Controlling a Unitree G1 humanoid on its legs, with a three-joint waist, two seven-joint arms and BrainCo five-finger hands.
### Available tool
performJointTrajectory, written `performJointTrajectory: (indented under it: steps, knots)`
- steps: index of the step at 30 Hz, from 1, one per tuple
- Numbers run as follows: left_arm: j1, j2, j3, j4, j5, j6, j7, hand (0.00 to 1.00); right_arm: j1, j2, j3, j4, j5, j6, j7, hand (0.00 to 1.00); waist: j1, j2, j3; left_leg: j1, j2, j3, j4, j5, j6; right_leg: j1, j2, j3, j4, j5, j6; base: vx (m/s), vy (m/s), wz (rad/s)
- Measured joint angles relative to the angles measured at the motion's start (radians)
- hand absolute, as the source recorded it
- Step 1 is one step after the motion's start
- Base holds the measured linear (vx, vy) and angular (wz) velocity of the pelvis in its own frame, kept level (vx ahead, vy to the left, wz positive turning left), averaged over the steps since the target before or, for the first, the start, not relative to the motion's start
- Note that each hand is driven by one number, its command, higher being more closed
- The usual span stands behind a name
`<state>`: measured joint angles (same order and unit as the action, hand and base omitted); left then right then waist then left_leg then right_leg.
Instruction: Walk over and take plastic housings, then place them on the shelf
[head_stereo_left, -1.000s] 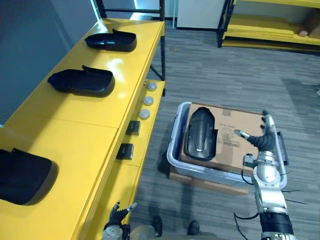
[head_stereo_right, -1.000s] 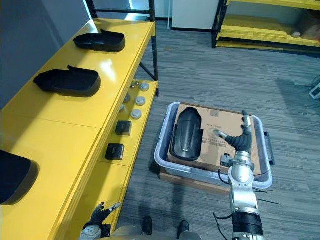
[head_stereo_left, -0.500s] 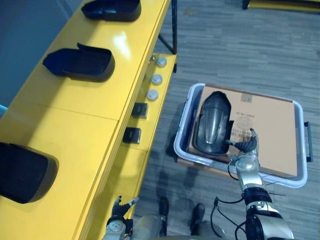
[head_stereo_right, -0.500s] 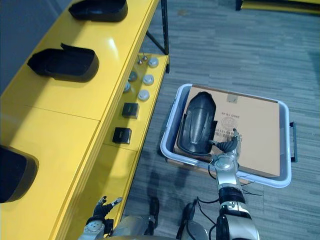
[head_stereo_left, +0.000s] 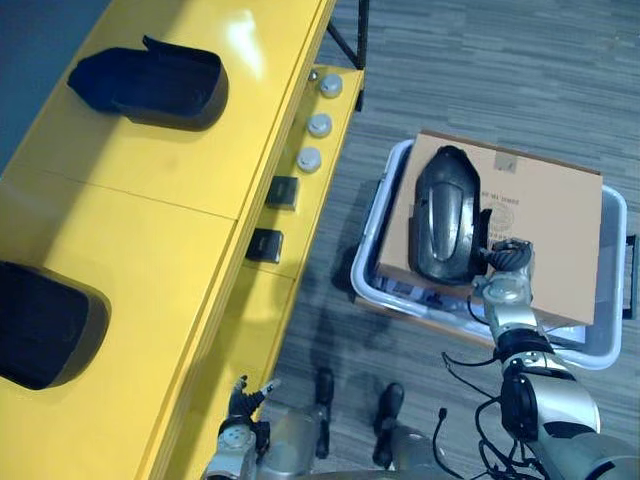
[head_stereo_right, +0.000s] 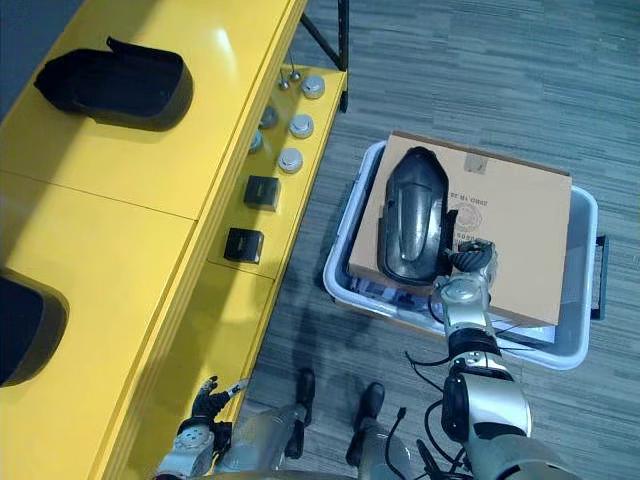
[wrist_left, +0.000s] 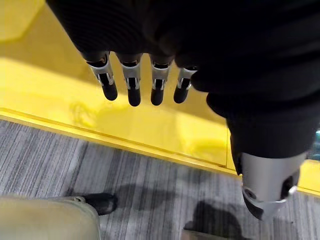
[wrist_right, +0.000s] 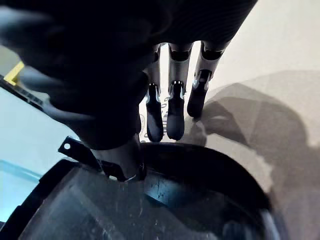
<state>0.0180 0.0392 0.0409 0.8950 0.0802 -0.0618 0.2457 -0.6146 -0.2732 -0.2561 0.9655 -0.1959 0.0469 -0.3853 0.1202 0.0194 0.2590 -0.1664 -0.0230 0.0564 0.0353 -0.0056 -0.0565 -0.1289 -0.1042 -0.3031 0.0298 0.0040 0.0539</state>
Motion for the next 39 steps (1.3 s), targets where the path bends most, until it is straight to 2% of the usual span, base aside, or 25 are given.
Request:
performJointTrajectory:
  steps: [5, 10, 13, 16, 18, 20, 26, 32, 36, 39]
  knots:
    - [-0.001, 0.004, 0.001, -0.003, 0.0, 0.0, -0.004, 0.0, 0.066, 0.038, 0.001, -0.088, 0.0, 0.002, 0.019, 1.0, 0.0, -0.01, 0.005, 0.008, -0.001, 0.0, 0.0, 0.0, 0.001, 0.007, -0.001, 0.003, 0.0, 0.0, 0.0, -0.06, 0.018, 0.0]
    - [-0.001, 0.004, 0.011, -0.004, 0.002, 0.015, -0.003, 0.0, 0.229, 0.096, -0.001, -0.333, -0.012, 0.012, 0.017, 1.0, -0.008, -0.013, 0.003, 0.031, -0.004, 0.001, -0.001, 0.002, 0.004, 0.03, -0.002, 0.007, 0.0, 0.0, 0.0, -0.05, 0.018, 0.0]
    - [0.005, 0.005, 0.019, -0.013, 0.007, 0.023, -0.004, 0.0, 0.319, 0.116, -0.006, -0.504, -0.048, 0.013, 0.012, 1.0, -0.029, -0.017, 0.001, 0.038, -0.004, 0.001, -0.003, -0.001, 0.008, 0.034, -0.002, 0.008, 0.0, 0.002, -0.003, -0.07, 0.024, -0.01]
    - [0.012, 0.004, 0.018, -0.043, 0.012, 0.03, -0.004, 0.0, 0.371, 0.122, -0.021, -0.598, -0.061, 0.016, 0.003, 1.0, -0.031, -0.024, -0.005, 0.041, -0.001, 0.002, -0.005, -0.001, 0.008, 0.036, 0.0, 0.009, 0.0, 0.004, -0.005, -0.07, 0.012, -0.02]
    - [0.036, 0.003, 0.002, -0.105, 0.012, 0.031, -0.004, 0.0, 0.413, 0.141, -0.029, -0.678, -0.091, 0.018, -0.026, 1.0, -0.037, -0.034, -0.029, 0.041, 0.005, 0.003, -0.012, -0.001, 0.011, 0.037, 0.008, 0.009, -0.012, 0.009, -0.008, -0.04, -0.005, -0.04]
    - [0.052, 0.001, -0.017, -0.165, 0.011, 0.03, -0.003, 0.0, 0.438, 0.155, -0.033, -0.744, -0.097, 0.018, -0.029, 1.0, -0.044, -0.034, -0.054, 0.042, 0.009, 0.003, -0.021, 0.004, 0.043, 0.037, 0.016, 0.008, -0.02, 0.01, -0.01, -0.01, -0.006, -0.02]
    - [0.076, -0.011, -0.12, -0.487, 0.001, 0.004, -0.003, 0.0, 0.471, 0.182, -0.032, -0.961, -0.186, -0.003, -0.07, 1.0, -0.048, -0.029, -0.086, 0.071, 0.02, 0.003, -0.02, 0.004, 0.044, 0.069, 0.028, 0.006, -0.026, 0.007, -0.016, 0.0, 0.0, 0.0]
    - [0.058, -0.019, -0.208, -0.833, -0.035, -0.047, 0.0, 0.0, 0.504, 0.191, 0.07, -1.119, -0.258, -0.023, -0.075, 1.0, -0.05, -0.015, -0.119, 0.094, 0.026, 0.003, -0.017, 0.004, 0.044, 0.091, 0.035, 0.006, -0.026, -0.001, -0.024, 0.01, -0.003, -0.01]
    - [-0.009, -0.018, -0.268, -0.967, -0.141, -0.081, 0.011, 0.0, 0.507, 0.209, 0.158, -1.197, -0.291, -0.044, -0.073, 1.0, -0.051, -0.007, -0.139, 0.11, 0.026, 0.003, -0.017, 0.004, 0.045, 0.107, 0.037, 0.012, -0.03, -0.003, -0.025, 0.01, 0.0, -0.03]
    - [-0.048, -0.018, -0.315, -0.984, -0.209, -0.097, 0.018, 0.0, 0.506, 0.219, 0.23, -1.228, -0.298, -0.057, -0.072, 1.0, -0.051, -0.007, -0.16, 0.112, 0.027, 0.006, -0.017, 0.002, 0.048, 0.107, 0.038, 0.019, -0.03, -0.003, -0.025, 0.0, 0.009, -0.06]
